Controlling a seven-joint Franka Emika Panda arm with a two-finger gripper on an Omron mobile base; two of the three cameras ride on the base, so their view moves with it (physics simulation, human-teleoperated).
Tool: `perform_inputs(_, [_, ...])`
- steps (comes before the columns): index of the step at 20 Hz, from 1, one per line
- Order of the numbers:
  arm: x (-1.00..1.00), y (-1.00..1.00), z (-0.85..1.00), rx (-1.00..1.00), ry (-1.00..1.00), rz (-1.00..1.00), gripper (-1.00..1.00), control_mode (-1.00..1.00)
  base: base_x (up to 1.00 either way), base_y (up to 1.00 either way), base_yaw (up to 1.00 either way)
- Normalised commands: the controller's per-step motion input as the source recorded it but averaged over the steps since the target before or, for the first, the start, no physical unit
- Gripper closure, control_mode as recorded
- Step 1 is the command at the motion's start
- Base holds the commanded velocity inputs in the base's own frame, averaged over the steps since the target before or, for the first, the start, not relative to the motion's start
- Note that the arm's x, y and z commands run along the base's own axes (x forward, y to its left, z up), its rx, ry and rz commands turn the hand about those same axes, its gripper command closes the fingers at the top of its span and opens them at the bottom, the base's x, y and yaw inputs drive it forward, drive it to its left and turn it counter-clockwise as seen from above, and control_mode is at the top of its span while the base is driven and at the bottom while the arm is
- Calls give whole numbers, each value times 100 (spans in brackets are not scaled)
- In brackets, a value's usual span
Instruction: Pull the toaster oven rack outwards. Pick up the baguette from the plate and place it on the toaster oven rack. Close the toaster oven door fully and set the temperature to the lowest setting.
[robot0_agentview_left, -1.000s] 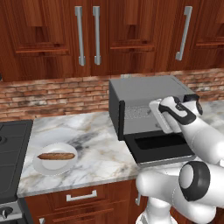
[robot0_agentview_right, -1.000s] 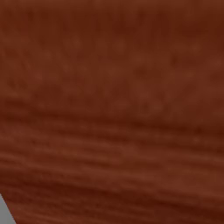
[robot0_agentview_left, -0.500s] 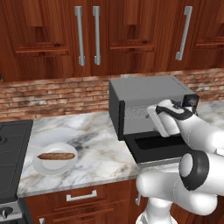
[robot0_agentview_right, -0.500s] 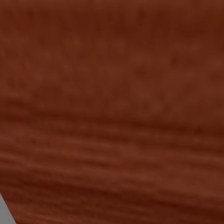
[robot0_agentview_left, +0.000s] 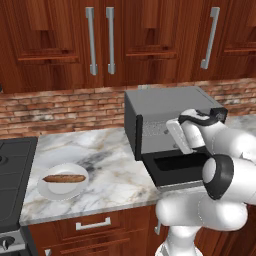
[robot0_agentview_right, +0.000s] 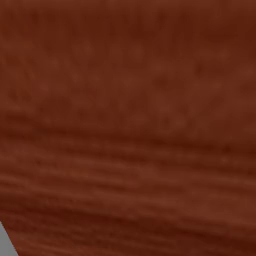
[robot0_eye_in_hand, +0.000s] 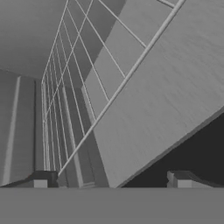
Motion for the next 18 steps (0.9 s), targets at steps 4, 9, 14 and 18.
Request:
perform_inputs(4, [3,0,-11,0,-4,9,-100,-100,0,0,0])
perform_inputs(9, [21,-1,-1,0,-13,6,-100,-100,0,0,0])
perform_inputs(14, [14,0,-2,1,-11,0,-100,-100,0,0,0])
perform_inputs(18, [1,0,-2,0,0,0,-100,-100,0,0,0])
